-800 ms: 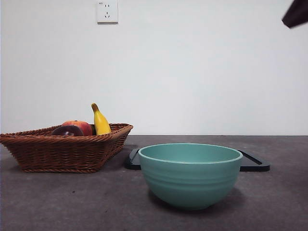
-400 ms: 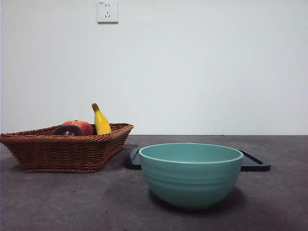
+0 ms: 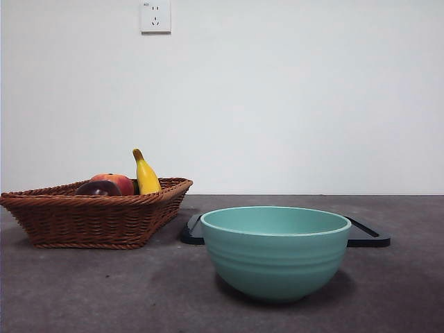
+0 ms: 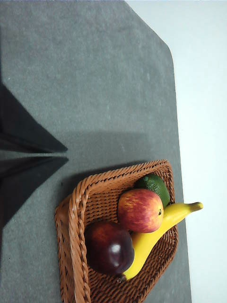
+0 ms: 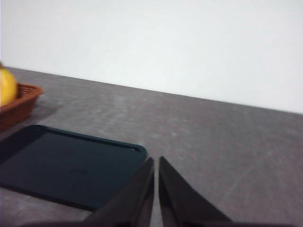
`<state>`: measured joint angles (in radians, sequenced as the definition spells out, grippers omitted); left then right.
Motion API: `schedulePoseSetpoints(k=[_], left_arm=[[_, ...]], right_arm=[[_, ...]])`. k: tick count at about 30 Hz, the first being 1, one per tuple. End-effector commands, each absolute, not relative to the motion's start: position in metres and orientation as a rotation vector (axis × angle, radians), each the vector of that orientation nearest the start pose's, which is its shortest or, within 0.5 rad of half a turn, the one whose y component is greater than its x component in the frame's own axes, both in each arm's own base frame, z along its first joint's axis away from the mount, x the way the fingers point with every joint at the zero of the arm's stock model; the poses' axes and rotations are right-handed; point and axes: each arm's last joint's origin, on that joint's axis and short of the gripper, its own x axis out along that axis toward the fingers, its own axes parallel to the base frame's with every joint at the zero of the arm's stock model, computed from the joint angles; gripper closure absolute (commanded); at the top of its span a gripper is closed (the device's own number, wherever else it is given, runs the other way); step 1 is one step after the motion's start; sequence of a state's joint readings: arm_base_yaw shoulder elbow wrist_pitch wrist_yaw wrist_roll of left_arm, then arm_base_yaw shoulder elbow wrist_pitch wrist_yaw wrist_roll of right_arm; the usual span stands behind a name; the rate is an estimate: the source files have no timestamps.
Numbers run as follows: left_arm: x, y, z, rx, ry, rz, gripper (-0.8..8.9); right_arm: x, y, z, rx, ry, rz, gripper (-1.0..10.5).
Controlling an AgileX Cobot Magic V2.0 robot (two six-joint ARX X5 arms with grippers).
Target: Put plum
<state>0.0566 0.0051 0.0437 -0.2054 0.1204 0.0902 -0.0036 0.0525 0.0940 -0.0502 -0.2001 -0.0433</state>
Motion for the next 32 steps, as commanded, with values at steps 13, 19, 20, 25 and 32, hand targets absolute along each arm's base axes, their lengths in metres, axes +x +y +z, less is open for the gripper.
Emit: schedulePoseSetpoints(k=[13,19,20,25,32], left_arm=[[0.094,0.002,0.151,0.067,0.189,-0.068,8.04],[0.094,0.002,0.151,0.068,0.188,-0.068,8.04],[0.094,0.002,0.151,0.068,0.188,-0.068,8.04],[0.094,0.002,0.151,0.068,0.188,-0.068,8.04],[0.094,0.002,0.151,0.068,0.188,-0.068,8.04]], right_arm=[[0.096,0.004,0.155,0.046,0.121,0.137,9.4],[0.096,0.004,0.151,0.05,0.163,0.134,9.4],[0.096,0.004,0.151,0.049,0.159,0.134,9.4],[0.096,0.004,0.152,0.049,0.152,0.134,9.4],[0.096,0.004,0.152,0.049,0.152,0.134,9.4]])
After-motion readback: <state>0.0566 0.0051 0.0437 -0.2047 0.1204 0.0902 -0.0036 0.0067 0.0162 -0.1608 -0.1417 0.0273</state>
